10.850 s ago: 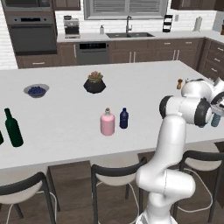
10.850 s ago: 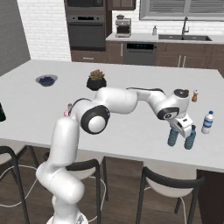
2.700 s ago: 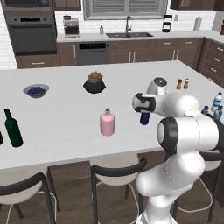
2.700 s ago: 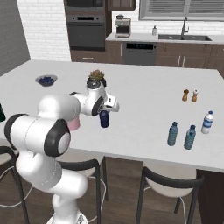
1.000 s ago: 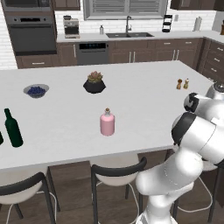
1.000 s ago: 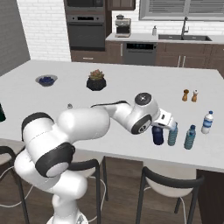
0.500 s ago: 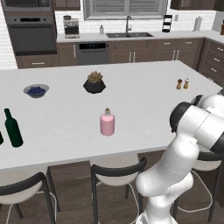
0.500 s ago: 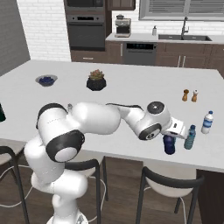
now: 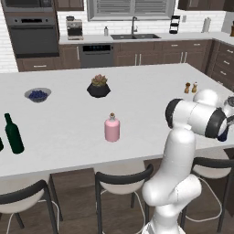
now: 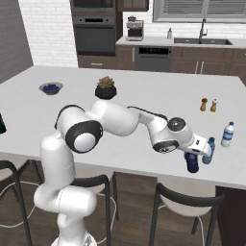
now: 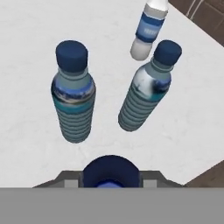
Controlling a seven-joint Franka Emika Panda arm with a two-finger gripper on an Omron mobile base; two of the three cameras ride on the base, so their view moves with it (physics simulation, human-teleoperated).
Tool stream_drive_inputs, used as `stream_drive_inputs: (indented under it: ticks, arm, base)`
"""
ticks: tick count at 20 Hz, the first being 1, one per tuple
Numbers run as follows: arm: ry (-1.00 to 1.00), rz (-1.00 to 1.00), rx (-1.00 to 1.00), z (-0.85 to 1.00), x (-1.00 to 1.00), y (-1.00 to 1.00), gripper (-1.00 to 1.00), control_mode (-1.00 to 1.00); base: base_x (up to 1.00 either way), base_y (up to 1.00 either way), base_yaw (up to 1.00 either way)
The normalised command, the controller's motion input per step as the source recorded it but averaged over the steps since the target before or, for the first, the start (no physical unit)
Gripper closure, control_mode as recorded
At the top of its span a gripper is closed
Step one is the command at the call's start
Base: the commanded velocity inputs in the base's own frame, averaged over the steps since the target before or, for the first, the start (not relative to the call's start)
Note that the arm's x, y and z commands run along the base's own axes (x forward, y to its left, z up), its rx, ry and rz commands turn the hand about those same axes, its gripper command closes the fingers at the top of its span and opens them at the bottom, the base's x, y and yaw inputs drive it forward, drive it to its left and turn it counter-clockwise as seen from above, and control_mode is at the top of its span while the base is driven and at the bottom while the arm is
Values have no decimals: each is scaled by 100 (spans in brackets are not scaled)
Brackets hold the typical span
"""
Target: Move the plastic bottles in the middle to the plastics group, and the glass bottles in the middle to the glass group.
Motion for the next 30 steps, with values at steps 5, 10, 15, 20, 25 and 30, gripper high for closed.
stream_drive_inputs:
  ticks: [5,10,15,20,25,30]
  arm:
    - [0,4,2,-27,18,-43,100,-100]
    - [0,5,4,-19,14,-35,100,-100]
    - [0,2,4,-33,1,-2,100,-100]
    - [0,0,0,-49,-5,36,100,-100]
    - [0,0,0,-46,0,42,100,-100]
    - [1,0,0,-47,0,37,100,-100]
  base:
    - [0,0,0]
    - [0,0,0]
    - [0,0,0]
    - [0,0,0]
    - [0,0,0]
    - [0,0,0]
